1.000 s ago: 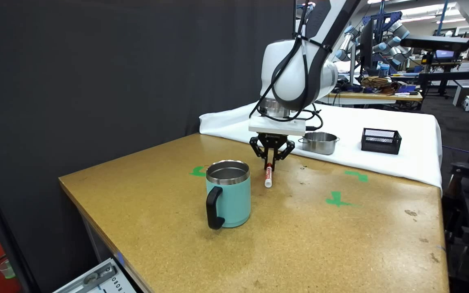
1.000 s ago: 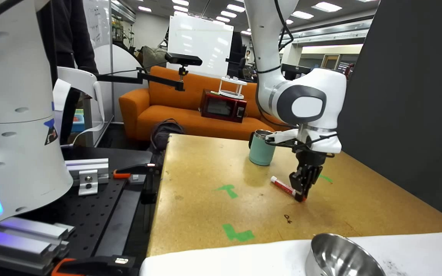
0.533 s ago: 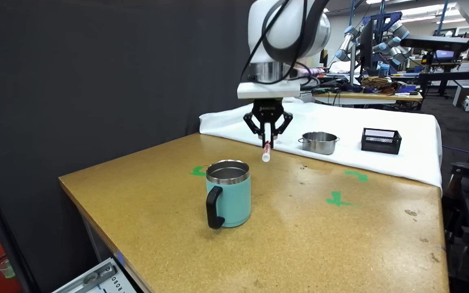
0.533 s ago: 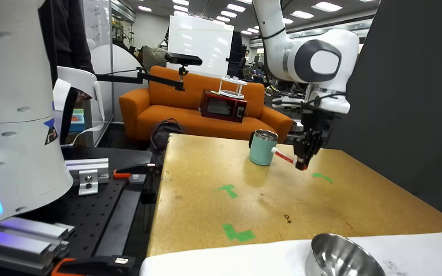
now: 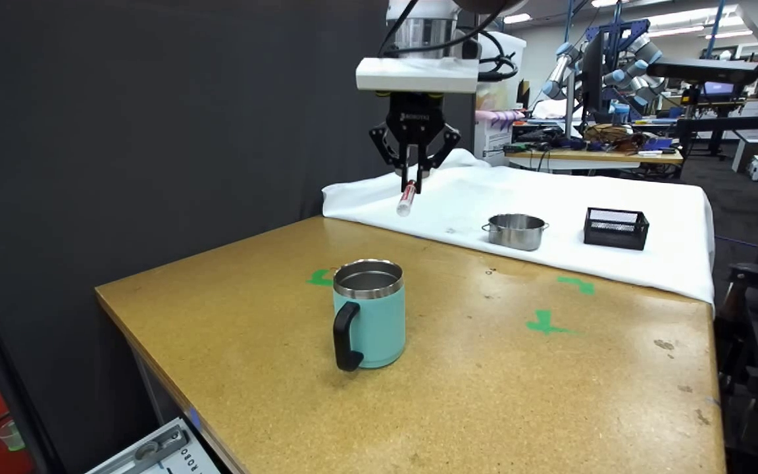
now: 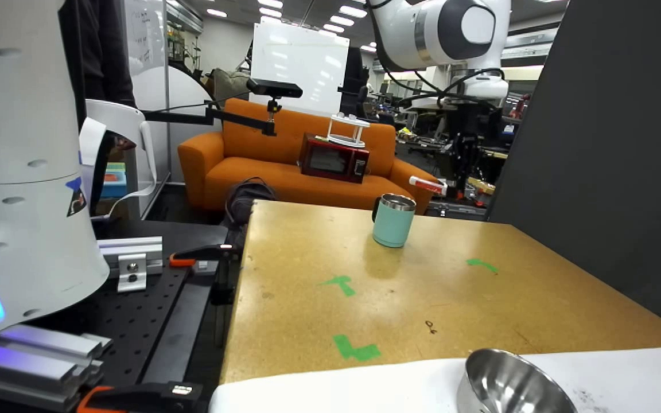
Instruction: Put the marker in the mug
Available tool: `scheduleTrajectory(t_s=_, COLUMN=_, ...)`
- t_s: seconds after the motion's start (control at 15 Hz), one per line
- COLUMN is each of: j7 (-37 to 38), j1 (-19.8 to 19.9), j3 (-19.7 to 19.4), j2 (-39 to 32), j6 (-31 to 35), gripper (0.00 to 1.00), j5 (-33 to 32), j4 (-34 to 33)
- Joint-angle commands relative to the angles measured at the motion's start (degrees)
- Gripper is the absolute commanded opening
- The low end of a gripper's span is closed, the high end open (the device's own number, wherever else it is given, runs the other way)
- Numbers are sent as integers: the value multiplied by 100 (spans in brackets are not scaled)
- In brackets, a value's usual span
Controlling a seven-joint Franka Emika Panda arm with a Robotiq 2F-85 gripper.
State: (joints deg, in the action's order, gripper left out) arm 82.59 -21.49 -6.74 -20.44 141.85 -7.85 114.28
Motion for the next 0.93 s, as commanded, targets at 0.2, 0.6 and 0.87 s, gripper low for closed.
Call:
scheduleTrajectory(t_s=0.2, j7=2585, j1=-636, j3=-155, j2=231, j6=699, gripper=5, j5=-2496, j4=493)
scheduleTrajectory(t_s=0.6, j7=4047, j1=-608, j3=270, j2=216, j6=381, gripper=5, j5=-3993, j4=430)
scheduleTrajectory(t_s=0.87, j7=4270, j1=-460, j3=526, j2=51, j6=357, gripper=5, j5=-4255, j4=405)
